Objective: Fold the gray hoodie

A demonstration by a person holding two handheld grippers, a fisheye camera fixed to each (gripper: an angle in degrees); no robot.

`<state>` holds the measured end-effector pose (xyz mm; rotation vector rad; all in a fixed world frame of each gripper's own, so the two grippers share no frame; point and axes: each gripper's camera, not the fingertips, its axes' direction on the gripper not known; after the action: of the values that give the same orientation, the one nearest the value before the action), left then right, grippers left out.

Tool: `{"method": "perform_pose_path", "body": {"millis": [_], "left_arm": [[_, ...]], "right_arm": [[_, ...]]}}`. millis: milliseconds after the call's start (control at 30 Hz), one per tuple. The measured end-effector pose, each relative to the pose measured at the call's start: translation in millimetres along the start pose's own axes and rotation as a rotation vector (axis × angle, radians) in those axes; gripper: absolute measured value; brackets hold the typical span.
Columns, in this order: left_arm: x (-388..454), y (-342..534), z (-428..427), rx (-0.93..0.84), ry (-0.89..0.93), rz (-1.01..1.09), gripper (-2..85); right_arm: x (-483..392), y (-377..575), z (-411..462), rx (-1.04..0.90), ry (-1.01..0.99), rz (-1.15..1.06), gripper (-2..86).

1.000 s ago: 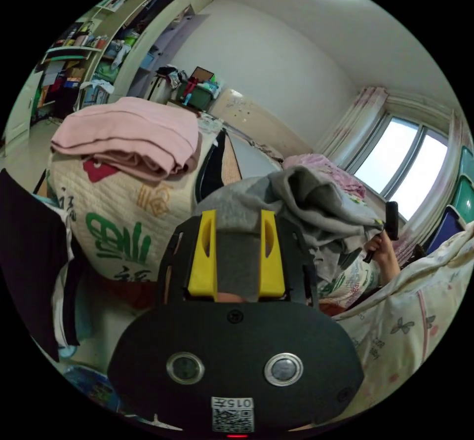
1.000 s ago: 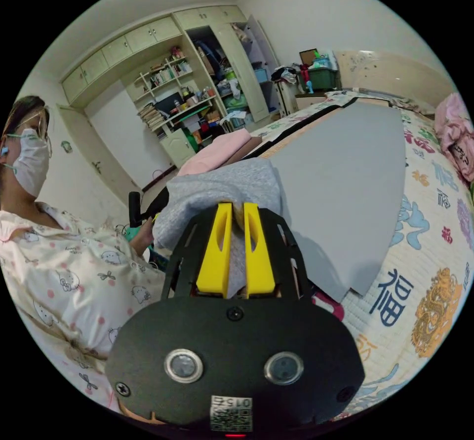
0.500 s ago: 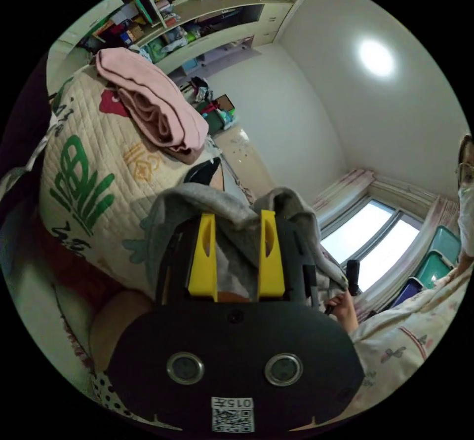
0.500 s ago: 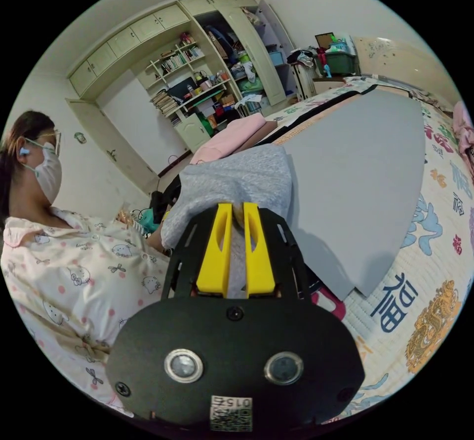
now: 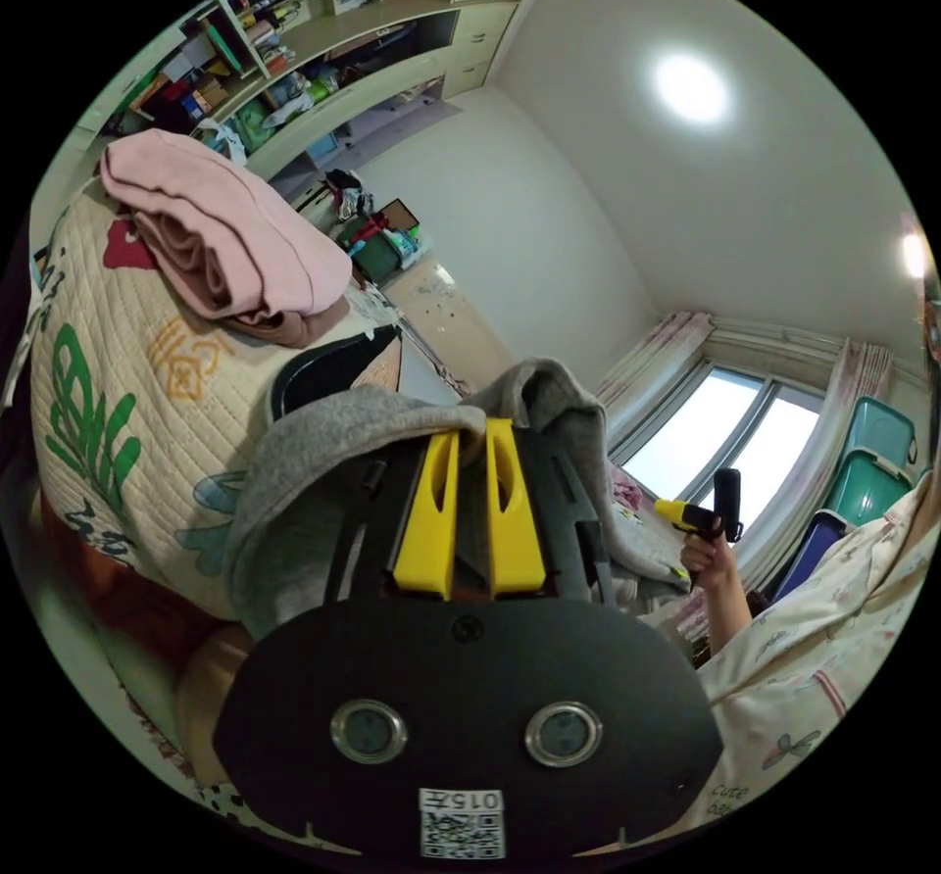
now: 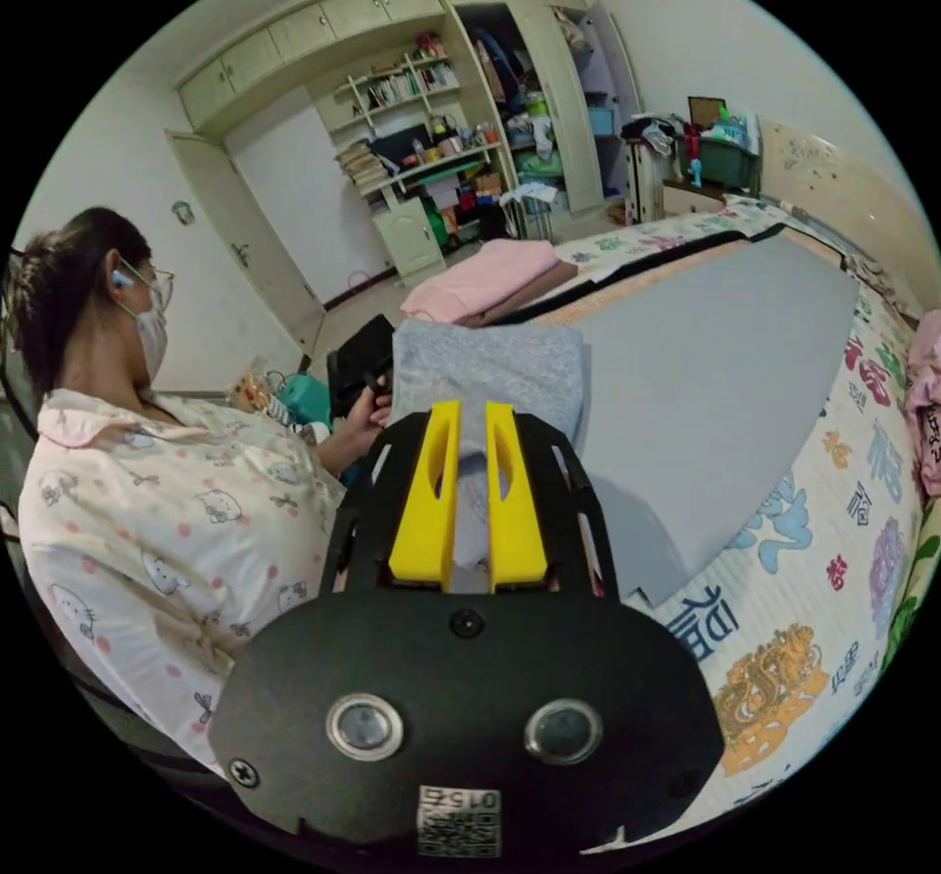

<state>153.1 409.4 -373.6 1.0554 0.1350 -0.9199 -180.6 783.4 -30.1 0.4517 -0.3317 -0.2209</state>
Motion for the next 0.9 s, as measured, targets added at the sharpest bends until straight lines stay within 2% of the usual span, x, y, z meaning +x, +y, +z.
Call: {"method": "perform_pose_path", "body": {"millis": [167,300,533,767,833,900], "left_arm": [[7,-4,-3,-0.019,-0.015,0.042,4.5],[7,-6,-8,-0.036,-0.012,0.055,4.6],[4,-11,-18,-0.092,-0.006,0.091,4.6],[18,-20,-20,-0.138,0.008,0.197,4.6],[22,-19,-21,-0.152,0.006,0.22,4.5],[20,-21,-29,-0.153,-0.008,0.223,4.3]], "right_arm": [[-39,-22,59,0.064,-0.098,0.025,10.9],[-65,-46,115,0.058,-0.103,0.052,12.8],[-162,-78,183,-0.125,0.085,-0.048,13.8],[-234,-100,248,-0.24,0.134,-0.103,15.4],[-239,-105,265,-0.264,0.146,-0.098,14.4],[-243,-108,270,-0.253,0.189,-0.085,9.4]]}}
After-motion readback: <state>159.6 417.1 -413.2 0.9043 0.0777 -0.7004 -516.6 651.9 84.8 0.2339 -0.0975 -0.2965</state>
